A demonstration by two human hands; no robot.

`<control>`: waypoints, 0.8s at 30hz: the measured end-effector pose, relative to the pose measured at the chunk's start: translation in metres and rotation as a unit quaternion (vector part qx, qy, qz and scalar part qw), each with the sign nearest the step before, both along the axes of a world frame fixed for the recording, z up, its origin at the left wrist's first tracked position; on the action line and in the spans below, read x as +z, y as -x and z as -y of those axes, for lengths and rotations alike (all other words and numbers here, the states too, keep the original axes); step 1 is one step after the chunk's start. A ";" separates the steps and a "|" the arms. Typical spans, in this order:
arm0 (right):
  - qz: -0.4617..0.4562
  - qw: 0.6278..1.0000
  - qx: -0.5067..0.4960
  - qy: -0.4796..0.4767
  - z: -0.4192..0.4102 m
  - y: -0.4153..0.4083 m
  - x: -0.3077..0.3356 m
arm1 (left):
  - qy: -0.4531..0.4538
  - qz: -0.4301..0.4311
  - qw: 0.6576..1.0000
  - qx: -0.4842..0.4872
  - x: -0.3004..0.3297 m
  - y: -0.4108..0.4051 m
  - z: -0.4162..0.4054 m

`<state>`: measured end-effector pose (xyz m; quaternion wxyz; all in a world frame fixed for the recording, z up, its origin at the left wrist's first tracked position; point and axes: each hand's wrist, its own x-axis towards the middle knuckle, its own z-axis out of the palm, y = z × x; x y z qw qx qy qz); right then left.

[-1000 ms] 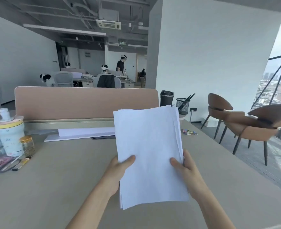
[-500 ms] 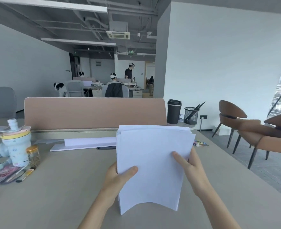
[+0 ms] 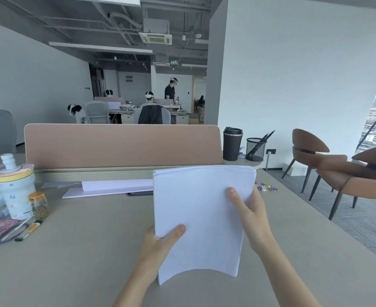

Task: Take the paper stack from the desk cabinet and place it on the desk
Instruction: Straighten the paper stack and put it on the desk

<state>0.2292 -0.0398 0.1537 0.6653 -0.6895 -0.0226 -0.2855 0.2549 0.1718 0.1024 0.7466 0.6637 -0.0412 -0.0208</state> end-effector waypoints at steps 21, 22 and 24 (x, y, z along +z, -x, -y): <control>0.037 0.999 0.011 -0.009 0.016 0.006 0.001 | -0.012 0.018 0.999 -0.039 -0.010 0.005 0.007; 0.021 1.000 0.011 -0.013 0.015 0.006 -0.010 | -0.016 0.009 0.999 -0.030 -0.016 0.007 0.008; -0.021 1.000 0.000 -0.018 0.012 0.005 -0.036 | -0.024 -0.005 1.000 -0.006 -0.027 0.010 0.011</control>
